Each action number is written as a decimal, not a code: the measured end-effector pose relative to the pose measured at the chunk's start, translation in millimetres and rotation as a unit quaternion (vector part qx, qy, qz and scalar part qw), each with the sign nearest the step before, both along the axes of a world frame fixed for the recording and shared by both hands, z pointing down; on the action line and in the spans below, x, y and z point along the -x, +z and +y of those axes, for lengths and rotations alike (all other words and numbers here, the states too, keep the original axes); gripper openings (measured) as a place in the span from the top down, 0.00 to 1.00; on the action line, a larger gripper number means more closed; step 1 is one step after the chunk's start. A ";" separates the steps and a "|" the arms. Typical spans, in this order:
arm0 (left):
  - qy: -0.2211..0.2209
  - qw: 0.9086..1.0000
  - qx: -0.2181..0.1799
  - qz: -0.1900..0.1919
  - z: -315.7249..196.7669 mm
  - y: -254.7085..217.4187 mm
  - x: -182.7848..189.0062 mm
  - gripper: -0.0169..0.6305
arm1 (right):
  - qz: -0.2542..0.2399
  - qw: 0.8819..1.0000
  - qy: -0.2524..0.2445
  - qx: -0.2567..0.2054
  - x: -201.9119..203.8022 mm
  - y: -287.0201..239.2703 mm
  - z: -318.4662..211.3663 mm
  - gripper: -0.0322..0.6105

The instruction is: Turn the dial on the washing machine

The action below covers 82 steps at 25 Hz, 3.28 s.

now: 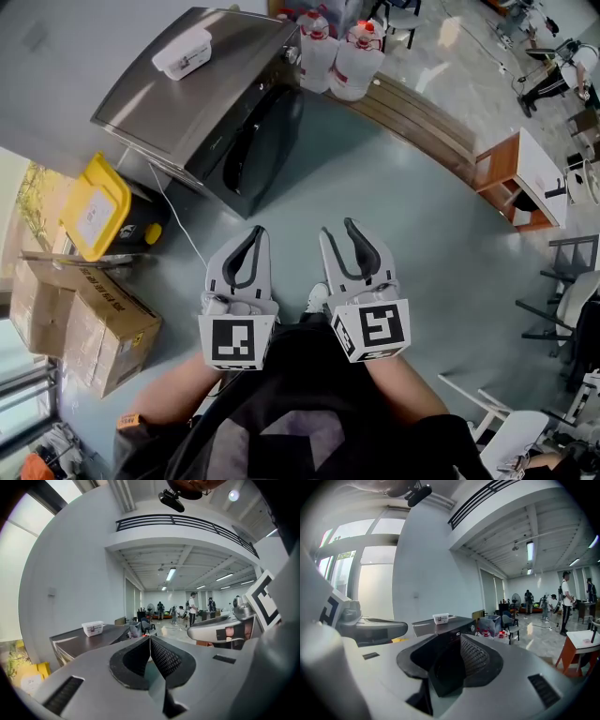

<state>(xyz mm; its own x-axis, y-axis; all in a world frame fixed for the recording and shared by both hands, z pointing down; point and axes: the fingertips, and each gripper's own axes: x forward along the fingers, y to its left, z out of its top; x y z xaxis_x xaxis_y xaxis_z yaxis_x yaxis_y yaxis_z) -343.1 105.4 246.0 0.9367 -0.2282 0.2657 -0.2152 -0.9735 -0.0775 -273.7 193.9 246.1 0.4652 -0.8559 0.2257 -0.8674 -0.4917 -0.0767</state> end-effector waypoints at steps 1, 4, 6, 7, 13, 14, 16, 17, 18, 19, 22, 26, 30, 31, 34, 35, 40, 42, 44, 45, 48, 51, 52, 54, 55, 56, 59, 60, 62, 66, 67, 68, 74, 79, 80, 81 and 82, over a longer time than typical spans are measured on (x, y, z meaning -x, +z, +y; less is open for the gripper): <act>-0.002 1.000 0.001 0.000 1.0 0.3 -2.7 0.95 | -0.002 1.000 -0.002 0.003 -2.5 1.3 0.8 0.69; -0.009 1.000 0.002 -0.005 3.7 4.4 -9.9 0.95 | -0.003 1.000 -0.006 0.008 -10.4 6.6 2.9 0.67; -0.015 1.000 0.000 -0.008 5.0 7.7 -14.7 0.95 | -0.004 1.000 -0.007 0.009 -16.8 10.1 4.7 0.66; -0.017 1.000 0.000 -0.010 6.0 9.5 -17.6 0.95 | -0.005 1.000 -0.008 0.009 -20.6 11.5 6.0 0.66; -0.026 1.000 -0.013 -0.005 16.1 10.2 -44.0 0.95 | 0.000 1.000 -0.020 0.009 -47.7 12.2 14.8 0.64; -0.027 1.000 -0.015 -0.004 18.0 10.1 -48.8 0.95 | 0.002 1.000 -0.023 0.008 -52.4 10.8 16.3 0.63; -0.032 0.999 -0.018 0.006 20.3 7.3 -60.4 0.95 | 0.008 0.999 -0.030 0.008 -63.6 8.8 19.3 0.61; -0.035 0.999 -0.018 0.012 20.7 5.0 -66.2 0.95 | 0.010 0.999 -0.031 0.009 -70.0 8.1 20.4 0.60; -0.038 0.999 -0.017 0.016 20.8 3.3 -71.4 0.95 | 0.011 0.999 -0.031 0.009 -76.5 7.5 21.3 0.59; -0.039 0.999 -0.016 0.018 20.9 2.3 -76.3 0.95 | 0.011 0.999 -0.030 0.009 -82.7 7.1 21.7 0.58; -0.038 0.999 -0.015 0.019 19.4 2.5 -93.2 0.95 | 0.010 1.000 -0.028 0.011 -101.1 8.4 18.2 0.55; -0.034 0.999 -0.008 0.019 6.2 10.9 -121.6 0.95 | 0.011 0.999 -0.027 0.019 -128.7 15.6 1.6 0.54; -0.031 0.999 -0.002 0.021 -15.0 19.9 -159.0 0.95 | 0.013 0.999 -0.029 0.031 -163.3 24.4 -21.2 0.54; -0.031 0.999 -0.001 0.019 -21.6 22.7 -169.6 0.95 | 0.014 0.999 -0.032 0.034 -173.4 26.5 -28.2 0.54; -0.036 0.999 0.007 0.003 -48.0 34.9 -203.9 0.95 | 0.015 0.998 -0.040 0.042 -209.6 34.3 -55.0 0.54; -0.038 0.999 0.006 0.003 -58.7 37.4 -217.3 0.95 | 0.012 0.998 -0.042 0.045 -223.0 37.8 -65.6 0.54; -0.049 0.999 0.021 -0.008 -105.0 54.1 -267.1 0.95 | -0.001 0.996 -0.062 0.059 -278.6 56.2 -119.5 0.53; -0.056 0.998 0.027 -0.010 -122.7 59.2 -282.0 0.95 | -0.004 0.995 -0.072 0.063 -297.6 61.4 -141.4 0.53; -0.065 0.997 0.030 -0.015 -139.0 64.2 -294.4 0.95 | -0.006 0.995 -0.081 0.066 -315.0 64.7 -161.8 0.53; -0.069 0.997 0.032 -0.016 -145.6 66.4 -300.0 0.95 | -0.006 0.994 -0.086 0.067 -323.1 65.8 -170.7 0.52; -0.079 0.996 0.036 -0.022 -159.8 69.9 -315.6 0.95 | -0.006 0.993 -0.101 0.068 -346.9 66.0 -194.3 0.51; -0.094 0.995 0.033 -0.031 -172.4 69.9 -326.2 0.95 | -0.007 0.991 -0.117 0.068 -367.2 65.8 -215.2 0.51; -0.102 0.994 0.030 -0.032 -177.3 70.3 -329.3 0.95 | -0.007 0.990 -0.125 0.069 -372.9 67.4 -222.0 0.51; -0.120 0.992 0.024 -0.032 -186.7 73.6 -334.8 0.95 | -0.007 0.987 -0.142 0.073 -383.9 73.6 -235.1 0.51; -0.131 0.991 0.022 -0.033 -190.3 75.9 -337.4 0.95 | -0.007 0.986 -0.152 0.074 -389.5 77.6 -241.1 0.51; -0.144 0.989 0.023 -0.035 -192.8 79.0 -339.9 0.95 | -0.008 0.984 -0.162 0.074 -395.5 81.5 -246.7 0.51; -0.189 0.981 0.021 -0.042 -199.5 87.3 -349.9 0.95 | -0.016 0.977 -0.199 0.074 -413.8 91.3 -263.4 0.51; -0.206 0.978 0.014 -0.037 -203.0 87.2 -354.1 0.95 | -0.019 0.974 -0.215 0.075 -417.8 94.2 -268.9 0.51; -0.244 0.969 0.006 -0.030 -208.4 87.4 -360.3 0.95 | -0.022 0.965 -0.251 0.076 -423.0 99.1 -279.3 0.51; -0.320 0.947 0.020 -0.032 -205.2 94.1 -370.4 0.95 | -0.029 0.944 -0.318 0.085 -434.4 111.9 -294.7 0.51; -0.332 0.942 0.021 -0.031 -204.4 96.3 -372.7 0.95 | -0.030 0.940 -0.330 0.088 -436.8 116.0 -298.4 0.51; -0.344 0.938 0.020 -0.030 -204.5 98.6 -374.8 0.95 | -0.028 0.936 -0.339 0.090 -439.1 119.8 -302.7 0.51; -0.401 0.915 0.024 -0.034 -202.4 121.4 -382.0 0.95 | 0.009 0.922 -0.372 0.104 -446.7 144.3 -325.7 0.51; -0.441 0.896 0.026 -0.035 -213.7 145.7 -372.8 0.95 | 0.045 0.916 -0.383 0.113 -441.2 171.2 -347.6 0.51; -0.448 0.893 0.028 -0.036 -216.5 151.8 -369.9 0.95 | 0.052 0.915 -0.383 0.115 -440.5 176.2 -352.3 0.51; -0.453 0.890 0.030 -0.038 -218.9 158.1 -367.2 0.95 | 0.058 0.914 -0.384 0.115 -440.0 180.8 -357.0 0.51; -0.457 0.888 0.032 -0.041 -220.8 164.4 -364.9 0.95 | 0.064 0.914 -0.383 0.116 -439.8 185.0 -361.6 0.51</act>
<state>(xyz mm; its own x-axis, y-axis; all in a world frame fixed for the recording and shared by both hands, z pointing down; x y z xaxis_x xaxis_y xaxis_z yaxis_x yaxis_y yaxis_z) 21.9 -115.4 410.4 0.3445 -0.8653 0.3642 -0.9141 -0.3975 -0.0797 166.1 -167.7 431.2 -0.2160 -0.8776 0.4280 -0.9582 0.2746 0.0796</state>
